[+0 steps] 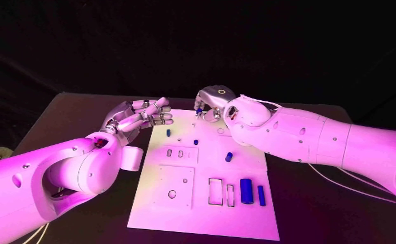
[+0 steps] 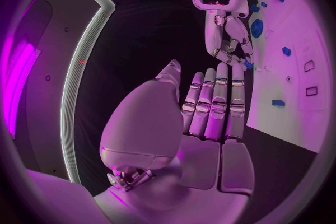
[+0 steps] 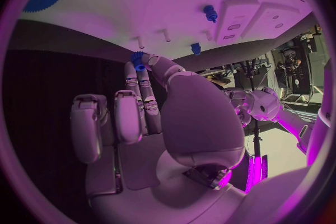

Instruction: Assemble the parts on the task board

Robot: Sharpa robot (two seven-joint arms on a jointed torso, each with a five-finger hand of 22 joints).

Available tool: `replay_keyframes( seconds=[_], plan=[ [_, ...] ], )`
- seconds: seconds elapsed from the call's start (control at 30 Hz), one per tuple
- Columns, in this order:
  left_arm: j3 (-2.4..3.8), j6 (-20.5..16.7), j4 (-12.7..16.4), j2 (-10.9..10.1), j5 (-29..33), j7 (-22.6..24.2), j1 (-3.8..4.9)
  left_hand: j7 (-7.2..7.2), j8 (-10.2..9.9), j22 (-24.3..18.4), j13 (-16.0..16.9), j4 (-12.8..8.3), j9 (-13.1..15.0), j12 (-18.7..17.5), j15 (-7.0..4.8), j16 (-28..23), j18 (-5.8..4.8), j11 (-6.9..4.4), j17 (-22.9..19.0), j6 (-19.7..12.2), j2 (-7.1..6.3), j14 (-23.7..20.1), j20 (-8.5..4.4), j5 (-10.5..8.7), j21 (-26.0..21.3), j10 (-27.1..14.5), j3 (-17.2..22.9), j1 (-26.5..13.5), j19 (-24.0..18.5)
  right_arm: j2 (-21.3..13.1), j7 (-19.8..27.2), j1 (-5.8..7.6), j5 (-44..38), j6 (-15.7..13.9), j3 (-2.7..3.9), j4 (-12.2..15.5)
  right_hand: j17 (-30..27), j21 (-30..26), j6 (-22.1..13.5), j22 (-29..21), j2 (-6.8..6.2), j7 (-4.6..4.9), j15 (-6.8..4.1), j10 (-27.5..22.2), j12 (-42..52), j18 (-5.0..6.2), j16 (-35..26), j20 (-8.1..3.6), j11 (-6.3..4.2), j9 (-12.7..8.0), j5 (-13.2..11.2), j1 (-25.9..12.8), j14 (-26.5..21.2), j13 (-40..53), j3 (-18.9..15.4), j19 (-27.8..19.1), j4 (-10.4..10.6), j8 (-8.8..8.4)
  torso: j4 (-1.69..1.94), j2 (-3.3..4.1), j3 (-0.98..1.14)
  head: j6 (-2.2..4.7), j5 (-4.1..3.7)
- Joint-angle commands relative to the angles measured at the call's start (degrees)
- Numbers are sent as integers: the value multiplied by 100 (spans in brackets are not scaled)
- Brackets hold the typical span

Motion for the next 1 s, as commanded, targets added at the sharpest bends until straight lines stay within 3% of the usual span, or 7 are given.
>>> replay_keyframes(
  seconds=[0.03, 1.0],
  plan=[
    [6, 121, 21, 4, 16, 18, 14, 28, -24, 6, -6, -31, -9, -28, 19, -27, -3, 38, 5, -25, 10, -21, 0, 29, 22, -13, 6, 32, -48, 31, 56, -17, 10, 51, 0, -28, -4, 12, 20, 749, -20, 8, -36, 165, 24, -40, 22, -12, -123, 9, 15, 13, 237, 49, 33, 145, 5, -6, -1, 9, -5, -3, 14],
    [6, 144, 24, 4, 17, -13, 27, 28, -31, 8, -7, -35, -10, -37, 21, -34, -3, 39, 7, -32, 11, -25, 3, 28, 24, -21, 8, 34, -56, 211, 65, -42, 89, 312, -10, -273, -20, 5, 23, 736, -37, 5, -35, 178, 11, -36, 18, -9, -124, 23, -6, -28, 232, 50, 35, 133, 23, -9, 5, 25, -8, -10, 23]
  ],
)
